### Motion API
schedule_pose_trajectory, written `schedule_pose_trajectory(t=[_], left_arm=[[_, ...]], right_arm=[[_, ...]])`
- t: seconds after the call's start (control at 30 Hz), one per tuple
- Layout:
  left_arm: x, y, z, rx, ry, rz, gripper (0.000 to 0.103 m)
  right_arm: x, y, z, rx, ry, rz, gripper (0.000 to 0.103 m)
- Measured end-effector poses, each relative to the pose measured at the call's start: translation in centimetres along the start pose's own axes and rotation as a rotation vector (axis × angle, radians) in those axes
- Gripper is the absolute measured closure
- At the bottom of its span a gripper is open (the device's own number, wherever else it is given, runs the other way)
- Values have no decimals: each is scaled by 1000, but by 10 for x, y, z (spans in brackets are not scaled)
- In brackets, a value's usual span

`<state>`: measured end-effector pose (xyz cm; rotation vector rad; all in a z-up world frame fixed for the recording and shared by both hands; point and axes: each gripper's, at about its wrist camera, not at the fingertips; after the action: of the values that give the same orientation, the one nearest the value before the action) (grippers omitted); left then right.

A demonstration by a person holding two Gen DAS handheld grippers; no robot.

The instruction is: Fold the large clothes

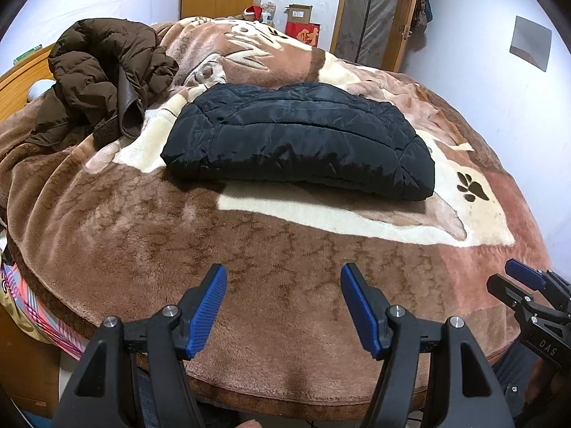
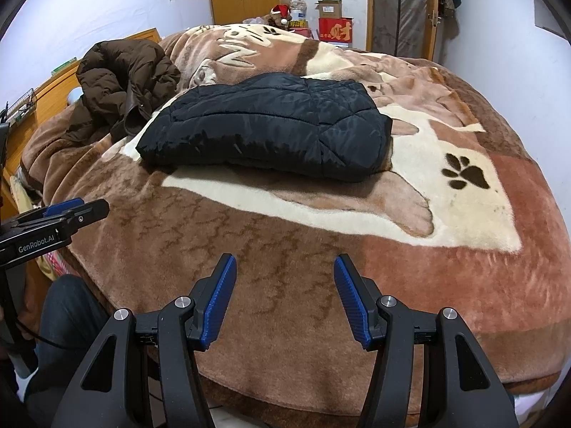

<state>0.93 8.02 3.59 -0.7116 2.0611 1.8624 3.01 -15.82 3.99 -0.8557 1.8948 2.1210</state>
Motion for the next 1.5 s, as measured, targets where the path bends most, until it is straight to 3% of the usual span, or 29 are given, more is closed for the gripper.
schedule_pose_trajectory(t=[1.5], left_arm=[[5,-1,-3,2,8,4,35]], right_arm=[[3,-1,2,-3,5,6,46]])
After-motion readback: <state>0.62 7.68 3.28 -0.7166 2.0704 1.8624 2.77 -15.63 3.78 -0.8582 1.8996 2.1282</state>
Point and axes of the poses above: each gripper's, at about its wrist camera, not at the fingertips, and y roughly against the way its jaws point, z to its left, x to its underside, and after that the axes turned 9 degrees about z, right-handed
